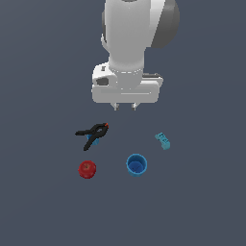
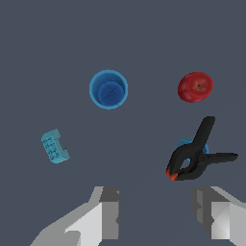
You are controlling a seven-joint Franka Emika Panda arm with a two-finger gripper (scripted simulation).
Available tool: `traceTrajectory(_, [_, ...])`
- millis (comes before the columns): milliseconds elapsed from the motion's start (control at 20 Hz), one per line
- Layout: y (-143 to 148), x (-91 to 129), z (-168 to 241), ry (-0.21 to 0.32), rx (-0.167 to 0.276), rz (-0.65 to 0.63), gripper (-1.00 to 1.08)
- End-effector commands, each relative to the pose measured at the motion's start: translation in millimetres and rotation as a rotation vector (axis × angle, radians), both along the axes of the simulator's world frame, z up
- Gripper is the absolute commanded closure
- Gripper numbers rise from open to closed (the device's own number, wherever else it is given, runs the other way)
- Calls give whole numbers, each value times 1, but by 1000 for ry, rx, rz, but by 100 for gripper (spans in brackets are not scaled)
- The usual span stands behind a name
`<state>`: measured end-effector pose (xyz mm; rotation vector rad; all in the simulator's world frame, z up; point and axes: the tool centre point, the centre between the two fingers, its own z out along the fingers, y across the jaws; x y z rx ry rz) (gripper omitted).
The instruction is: Pick up a designated object from a clutter of objects.
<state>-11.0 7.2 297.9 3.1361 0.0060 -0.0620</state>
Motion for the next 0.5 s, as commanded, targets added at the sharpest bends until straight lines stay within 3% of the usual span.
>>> traceTrajectory(0, [0,0,0,0,0,0,-20])
traceTrajectory(450, [-1,6,-6,-5,-33,-31,-20])
